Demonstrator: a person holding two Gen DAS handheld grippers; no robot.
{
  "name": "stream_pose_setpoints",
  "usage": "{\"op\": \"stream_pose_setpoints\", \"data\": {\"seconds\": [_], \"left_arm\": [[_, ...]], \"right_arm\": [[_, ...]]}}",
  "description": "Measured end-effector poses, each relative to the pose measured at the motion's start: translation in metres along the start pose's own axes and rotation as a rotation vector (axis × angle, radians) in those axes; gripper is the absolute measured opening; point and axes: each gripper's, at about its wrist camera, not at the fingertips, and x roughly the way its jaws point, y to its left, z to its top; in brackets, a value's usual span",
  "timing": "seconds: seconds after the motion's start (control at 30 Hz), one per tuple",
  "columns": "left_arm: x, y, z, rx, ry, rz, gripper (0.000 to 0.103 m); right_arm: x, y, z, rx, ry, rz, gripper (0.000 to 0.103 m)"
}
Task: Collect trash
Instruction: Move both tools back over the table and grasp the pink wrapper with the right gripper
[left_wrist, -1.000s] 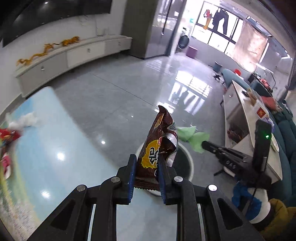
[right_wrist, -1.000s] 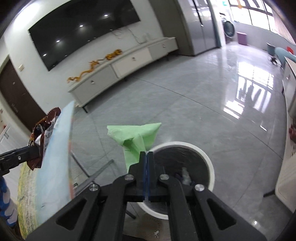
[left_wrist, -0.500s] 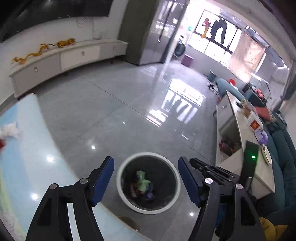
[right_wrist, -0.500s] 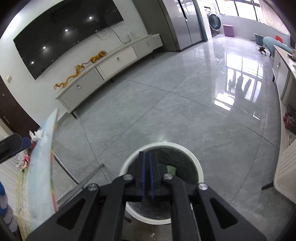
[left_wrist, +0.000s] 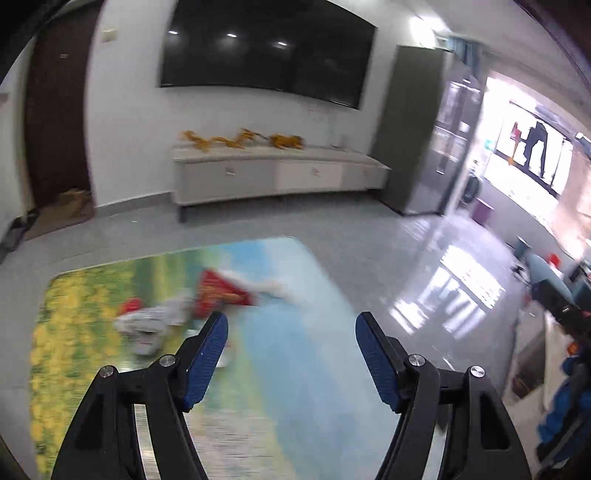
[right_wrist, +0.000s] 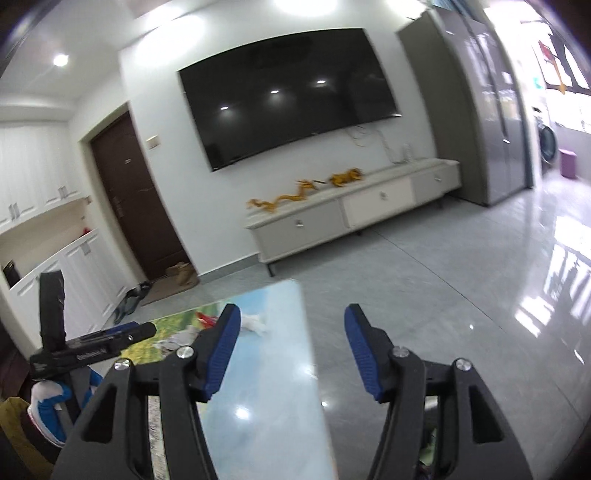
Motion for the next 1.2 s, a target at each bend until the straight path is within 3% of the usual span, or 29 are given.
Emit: {"op": "stream_pose_setpoints", "data": {"seconds": [0.13, 0.3, 0.6, 0.87, 1.0, 1.1, 1.2], "left_arm": [[-0.006, 0.063, -0.016, -0.062, -0.014, 0.098, 0.070], [0.007, 0.121, -0.042, -0.146, -0.012, 0.129, 0.069], [0.061, 0.122, -0.036, -0.140, -0.032, 0.022, 0.068], [0.100, 0.126, -0.033, -0.182, -0.024, -0.064, 0.068], [0.114, 0.132, -0.037, -0.213, -0.008, -0.076, 0.068], [0.124, 0.133, -0.040, -0.219, 0.005, -0.068, 0.068], [0.130, 0.134, -0.041, -0.231, 0.004, -0.061, 0.068]], "right_arm": [[0.050, 0.047, 0.007, -0.029, 0.071, 0.130, 0.057], [0.129, 0.088, -0.009, -0.050, 0.207, 0.176, 0.057], [0.246, 0.129, -0.073, -0.077, 0.402, 0.217, 0.055], [0.301, 0.148, -0.100, -0.127, 0.471, 0.248, 0.052], [0.319, 0.160, -0.108, -0.168, 0.491, 0.256, 0.044], [0.323, 0.160, -0.116, -0.198, 0.520, 0.249, 0.028], [0.313, 0.153, -0.119, -0.212, 0.523, 0.258, 0.025]]}}
